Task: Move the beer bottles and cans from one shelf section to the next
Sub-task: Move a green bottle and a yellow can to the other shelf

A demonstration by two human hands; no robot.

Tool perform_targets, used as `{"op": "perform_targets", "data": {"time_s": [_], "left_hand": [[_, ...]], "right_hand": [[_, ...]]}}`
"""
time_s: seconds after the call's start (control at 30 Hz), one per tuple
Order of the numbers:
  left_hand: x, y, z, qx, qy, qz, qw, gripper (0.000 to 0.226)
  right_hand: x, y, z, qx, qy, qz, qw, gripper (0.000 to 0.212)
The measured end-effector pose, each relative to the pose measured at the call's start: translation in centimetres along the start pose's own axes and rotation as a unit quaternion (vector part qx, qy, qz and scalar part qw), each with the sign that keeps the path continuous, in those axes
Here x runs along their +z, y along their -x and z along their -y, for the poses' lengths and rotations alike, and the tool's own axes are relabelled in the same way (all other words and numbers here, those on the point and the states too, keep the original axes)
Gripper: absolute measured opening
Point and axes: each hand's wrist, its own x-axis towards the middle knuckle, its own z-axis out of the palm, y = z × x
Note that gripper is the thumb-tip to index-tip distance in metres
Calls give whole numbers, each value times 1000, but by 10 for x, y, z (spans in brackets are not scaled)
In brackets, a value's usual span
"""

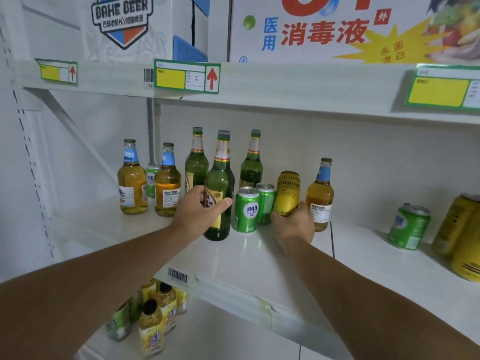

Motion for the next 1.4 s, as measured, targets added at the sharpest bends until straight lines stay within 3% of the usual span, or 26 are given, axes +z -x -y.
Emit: {"op": "perform_targets", "data": {"time_s": [0.2, 0.33, 0.43, 0.67, 0.9, 1.4], "left_hand": [[-2, 4, -2, -5, 4, 0, 1000, 37], [-5, 8, -7, -9, 6, -1, 1000, 40], [-9, 14, -9, -9, 13, -2, 1000, 41], [-13, 39, -15, 9, 76, 40, 996, 36], [6, 72, -39, 24, 110, 108, 988, 40], [119, 180, -154, 38, 123, 123, 984, 40]], "right_hand": [[-5, 12, -6, -20, -41, 3, 999, 78], [-24, 18, -6, -11, -122, -4, 992, 65], [-47, 18, -5, -9, -172, 10, 985, 75], [-107, 32, -20, -22, -118, 13, 993, 83], [-167, 57, -37, -4, -118, -45, 992, 68], [-374, 97, -109, -30, -106, -44, 993, 74]]}}
